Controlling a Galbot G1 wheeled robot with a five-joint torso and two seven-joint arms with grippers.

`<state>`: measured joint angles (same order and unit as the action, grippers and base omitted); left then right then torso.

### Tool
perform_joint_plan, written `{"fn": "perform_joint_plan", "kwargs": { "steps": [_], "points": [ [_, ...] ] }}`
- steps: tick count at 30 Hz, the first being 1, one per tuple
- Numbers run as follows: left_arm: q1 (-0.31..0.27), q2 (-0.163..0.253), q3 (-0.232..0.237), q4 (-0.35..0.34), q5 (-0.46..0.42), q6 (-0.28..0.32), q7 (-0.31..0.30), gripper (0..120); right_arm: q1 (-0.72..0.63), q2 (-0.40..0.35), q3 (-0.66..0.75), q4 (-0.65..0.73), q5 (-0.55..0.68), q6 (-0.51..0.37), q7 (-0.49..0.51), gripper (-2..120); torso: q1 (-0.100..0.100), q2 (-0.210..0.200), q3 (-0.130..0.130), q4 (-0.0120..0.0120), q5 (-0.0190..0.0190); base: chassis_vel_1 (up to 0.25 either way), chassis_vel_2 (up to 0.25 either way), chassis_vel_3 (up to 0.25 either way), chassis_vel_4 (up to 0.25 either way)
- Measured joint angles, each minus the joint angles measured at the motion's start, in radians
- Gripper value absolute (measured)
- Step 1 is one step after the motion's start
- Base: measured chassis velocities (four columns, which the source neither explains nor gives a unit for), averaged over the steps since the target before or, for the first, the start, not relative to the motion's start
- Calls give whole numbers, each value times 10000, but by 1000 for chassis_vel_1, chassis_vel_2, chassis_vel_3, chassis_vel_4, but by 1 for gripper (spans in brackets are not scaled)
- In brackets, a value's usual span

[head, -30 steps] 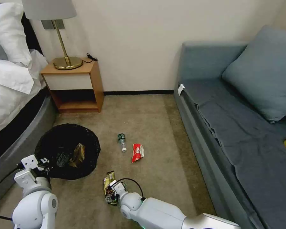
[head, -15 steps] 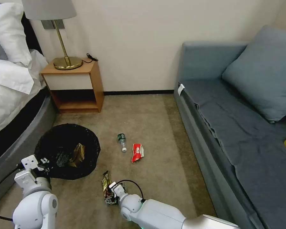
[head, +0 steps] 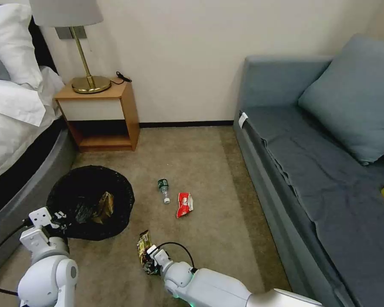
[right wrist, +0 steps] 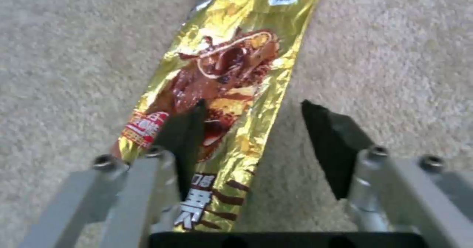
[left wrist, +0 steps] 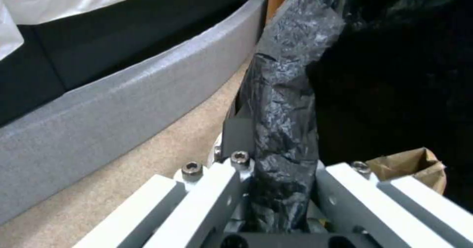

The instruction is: Pick up the trash bin, then pick up the garbage on the floor and place it into the trash bin.

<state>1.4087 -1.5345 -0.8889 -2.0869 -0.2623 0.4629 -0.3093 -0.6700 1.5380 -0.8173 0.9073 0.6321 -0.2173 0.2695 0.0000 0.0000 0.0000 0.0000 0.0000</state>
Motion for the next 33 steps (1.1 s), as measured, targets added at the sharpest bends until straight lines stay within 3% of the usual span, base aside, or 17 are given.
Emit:
{"fn": "perform_joint_plan", "kwargs": {
  "steps": [14,22,33],
  "points": [
    [-50,-6,23,49,34,-12,3,2,24,-83,-50,39,-114,152,-100,0,0,0,0,0,0,0,0,0,0],
    [-41,9,15,38,26,28,3,2,36,-296,-61,339,-97,255,-98,0,0,0,0,0,0,0,0,0,0],
    [-108,-1,59,65,33,48,4,2,452,-1545,-12,2284,641,-30,331,0,0,0,0,0,1,0,0,0,0]
  ]
}}
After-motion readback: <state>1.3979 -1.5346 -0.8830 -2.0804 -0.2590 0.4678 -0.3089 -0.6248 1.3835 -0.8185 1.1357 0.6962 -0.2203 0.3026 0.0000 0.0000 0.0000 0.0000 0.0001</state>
